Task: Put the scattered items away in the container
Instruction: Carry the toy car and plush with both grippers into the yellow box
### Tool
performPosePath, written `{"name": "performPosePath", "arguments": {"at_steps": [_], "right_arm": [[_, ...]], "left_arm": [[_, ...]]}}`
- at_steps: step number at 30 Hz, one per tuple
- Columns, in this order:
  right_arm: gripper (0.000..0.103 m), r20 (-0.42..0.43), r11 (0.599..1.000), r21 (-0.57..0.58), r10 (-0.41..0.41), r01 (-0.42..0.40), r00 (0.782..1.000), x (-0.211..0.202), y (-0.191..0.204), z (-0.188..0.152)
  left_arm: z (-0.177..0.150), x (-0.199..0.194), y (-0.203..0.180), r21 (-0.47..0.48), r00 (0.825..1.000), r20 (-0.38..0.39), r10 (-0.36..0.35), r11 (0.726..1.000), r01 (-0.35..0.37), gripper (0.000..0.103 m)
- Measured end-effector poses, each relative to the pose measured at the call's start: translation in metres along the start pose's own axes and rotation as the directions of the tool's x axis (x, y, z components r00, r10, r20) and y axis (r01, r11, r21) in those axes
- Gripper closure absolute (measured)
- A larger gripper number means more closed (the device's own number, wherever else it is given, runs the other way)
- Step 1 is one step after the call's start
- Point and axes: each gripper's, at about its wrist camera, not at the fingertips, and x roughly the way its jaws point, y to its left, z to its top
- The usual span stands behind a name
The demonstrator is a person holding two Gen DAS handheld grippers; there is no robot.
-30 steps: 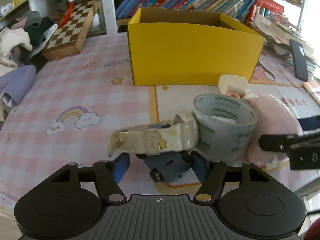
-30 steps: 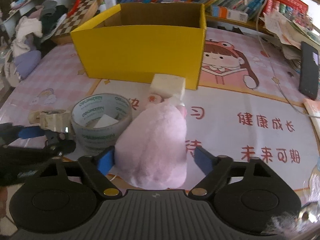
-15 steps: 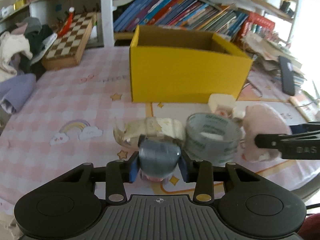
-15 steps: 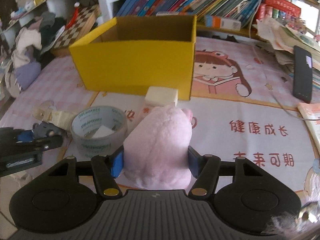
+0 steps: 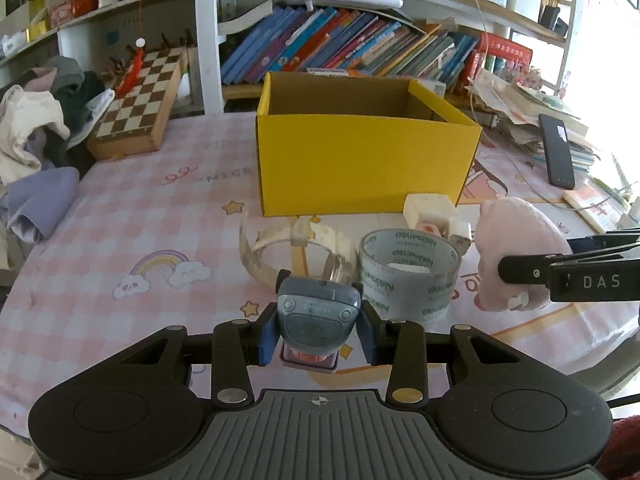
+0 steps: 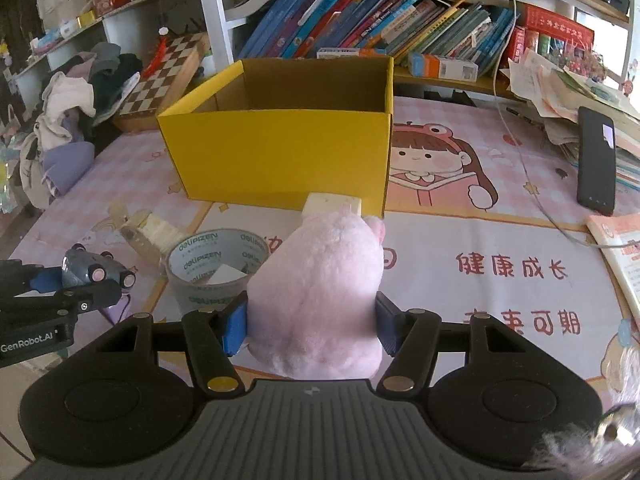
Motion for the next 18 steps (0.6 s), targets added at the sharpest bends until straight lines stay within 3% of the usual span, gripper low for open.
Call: {"name": "performPosePath", "arguments": {"at_steps": [18], "right_arm": [[0.043,0.032,0.999,0.009,0.032,-0.033,0.999,-0.023,-0.002,0.014]], "left_arm": [[0.015,-0.024,-0.009,0.056,0.991,0.104,-0.084,0.995,0.079,0.064]]}}
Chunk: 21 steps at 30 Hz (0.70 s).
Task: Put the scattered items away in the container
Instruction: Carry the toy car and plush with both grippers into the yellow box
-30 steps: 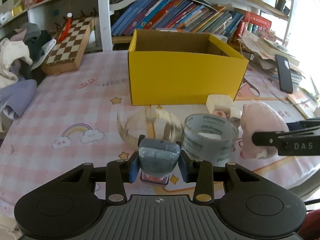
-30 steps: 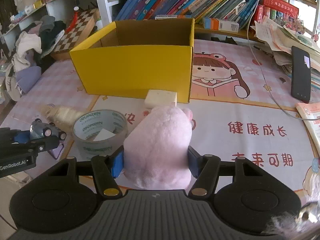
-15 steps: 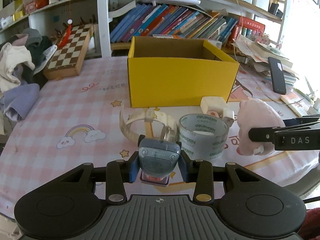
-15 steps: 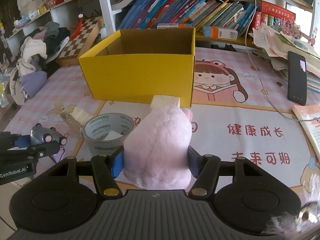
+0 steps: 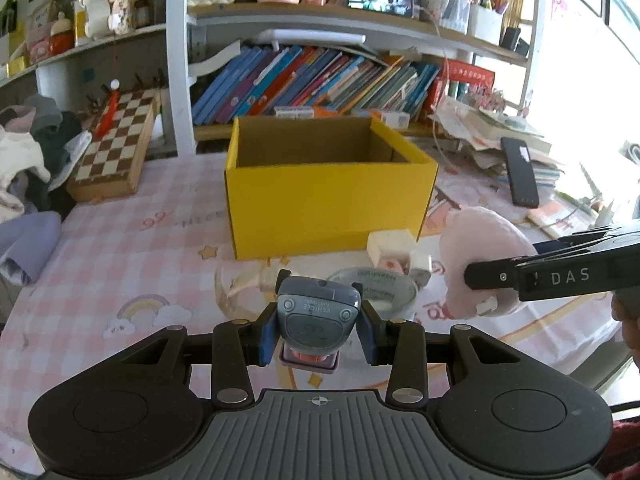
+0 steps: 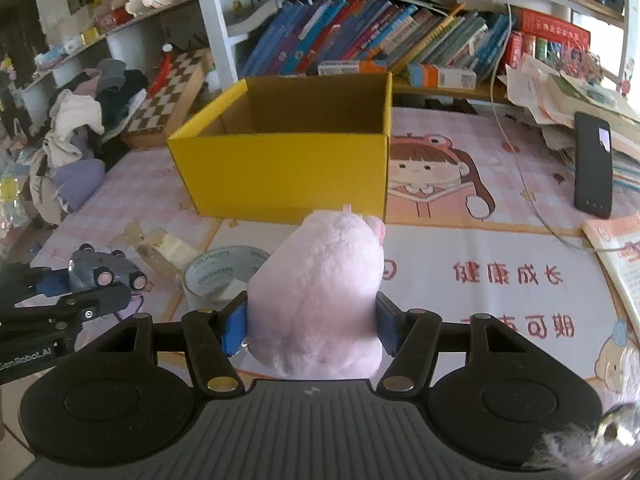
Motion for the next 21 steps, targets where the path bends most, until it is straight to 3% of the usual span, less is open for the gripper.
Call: {"name": "performPosePath", "arguments": {"at_steps": [11,21], "right_arm": [[0.043,0.129,0.997,-0.08,0.025,-0.015,0.991,-0.011,0.002,0.046],[0.043,0.194,0.988,-0.144,0.078,-0.05,0.978,0.001,-0.004,0.093]], "left_arm": [[0.043,0.0,0.002,0.02,0.991,0.129,-0.028,0.999,0.025,0.064],[0.084,0.017,0.007,0.029,0.982,0.189,0.01,0.999,-0.016,0.064]]}}
